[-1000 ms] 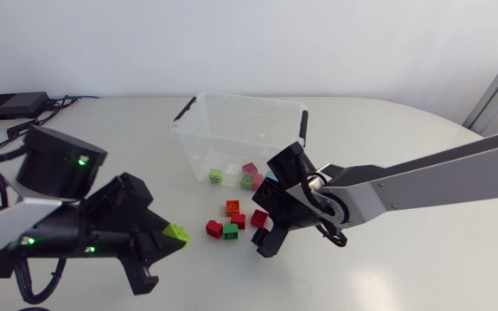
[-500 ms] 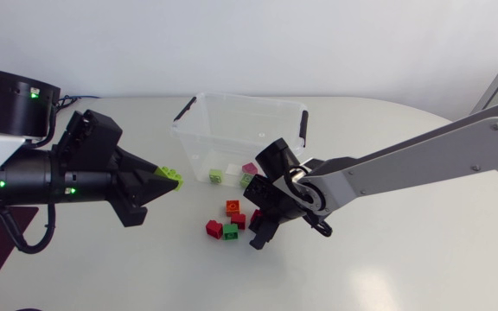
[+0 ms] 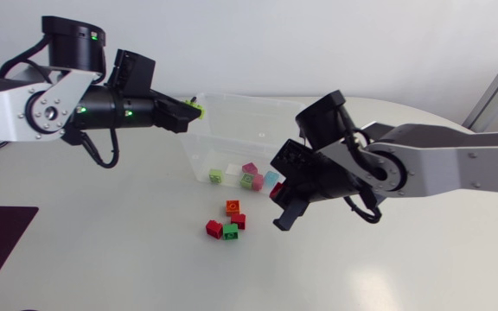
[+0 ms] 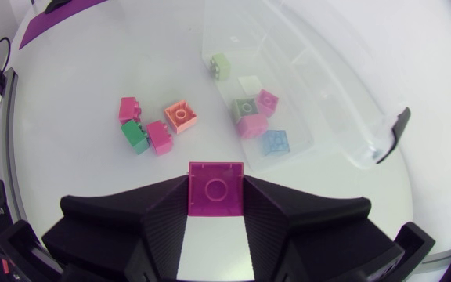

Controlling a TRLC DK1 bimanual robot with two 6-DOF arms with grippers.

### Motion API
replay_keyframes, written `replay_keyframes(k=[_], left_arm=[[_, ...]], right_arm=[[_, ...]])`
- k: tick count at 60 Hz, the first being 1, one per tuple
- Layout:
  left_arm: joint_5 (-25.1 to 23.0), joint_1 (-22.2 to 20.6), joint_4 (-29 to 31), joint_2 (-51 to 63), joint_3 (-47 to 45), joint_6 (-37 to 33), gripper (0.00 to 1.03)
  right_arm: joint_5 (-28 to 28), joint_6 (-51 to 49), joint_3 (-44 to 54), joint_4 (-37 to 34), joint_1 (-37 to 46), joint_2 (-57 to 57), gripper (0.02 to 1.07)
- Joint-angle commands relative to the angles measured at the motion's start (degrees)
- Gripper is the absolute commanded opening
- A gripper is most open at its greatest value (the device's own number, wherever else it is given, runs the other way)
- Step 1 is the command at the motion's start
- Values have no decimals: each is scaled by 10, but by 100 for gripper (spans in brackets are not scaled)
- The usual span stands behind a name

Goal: Pick up the duplo bricks and place them in the container

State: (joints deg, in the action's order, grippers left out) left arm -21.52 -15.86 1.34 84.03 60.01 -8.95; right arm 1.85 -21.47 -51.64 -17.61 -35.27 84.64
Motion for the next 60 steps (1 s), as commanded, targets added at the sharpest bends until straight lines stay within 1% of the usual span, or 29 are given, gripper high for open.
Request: replay_keyframes(k=[1,4,6,8,11,12,13,14,17,20,21,25,28,30,32,33,34,36,41,43,44,46,48,51,53,54,56,59,60], left_arm=[[10,-1,-15,59,54,26,29],[15,-1,-17,86,75,31,30],[36,-8,-20,115,96,31,33],[44,-11,-23,125,102,31,36],[60,-15,-38,140,108,27,53],[60,-16,-39,141,108,26,54],[76,-19,-49,145,108,24,73],[77,-21,-55,145,107,22,79],[78,-20,-57,139,104,16,89],[77,-17,-57,130,101,15,91],[77,-12,-51,112,92,11,96],[70,-1,-44,71,70,7,97],[56,5,-28,39,53,-5,97],[15,14,24,-21,26,-39,96],[0,18,45,-42,13,-56,96],[-17,21,61,-64,-2,-76,96],[-24,21,74,-77,-13,-92,96],[-34,20,101,-106,-42,-141,96],[-41,5,129,-146,-113,-229,96],[-41,-3,147,-148,-133,-264,96],[-41,-7,154,-148,-146,-281,96],[-41,-17,158,-148,-160,-297,96],[-41,-23,157,-147,-179,-324,96],[-41,-30,157,-141,-189,-339,96],[-41,-35,156,-132,-195,-354,96],[-41,-39,154,-123,-198,-363,96],[-40,-46,154,-104,-198,-382,96],[-39,-55,147,-77,-197,-404,96],[-37,-58,144,-66,-196,-413,96]], right_arm=[[-1,4,-18,-23,10,-26,31],[-1,7,-30,-33,14,-36,31],[-1,10,-45,-40,21,-46,31],[-1,12,-51,-44,24,-48,31],[-1,15,-72,-49,32,-55,31],[-1,15,-73,-50,34,-55,31],[0,17,-87,-52,40,-56,31],[0,19,-93,-52,42,-56,31],[0,21,-113,-53,50,-53,31],[0,23,-125,-52,53,-48,32],[1,27,-145,-52,58,-36,32],[3,32,-182,-48,65,-8,32],[4,41,-208,-45,72,17,32],[5,45,-225,-43,75,34,32],[5,47,-233,-37,77,48,32],[5,49,-241,-34,78,60,32],[6,50,-248,-30,80,70,33],[6,53,-261,-23,84,91,33],[5,57,-283,-13,88,131,33],[4,57,-290,-12,89,143,36],[4,57,-296,-11,91,155,41],[4,57,-302,-11,93,164,47],[3,57,-312,-15,96,178,58],[2,57,-318,-16,99,187,69],[1,57,-322,-18,100,191,82],[1,57,-322,-19,100,191,86],[0,57,-320,-21,99,186,91],[1,57,-311,-22,99,169,92],[1,57,-306,-22,97,162,95]])
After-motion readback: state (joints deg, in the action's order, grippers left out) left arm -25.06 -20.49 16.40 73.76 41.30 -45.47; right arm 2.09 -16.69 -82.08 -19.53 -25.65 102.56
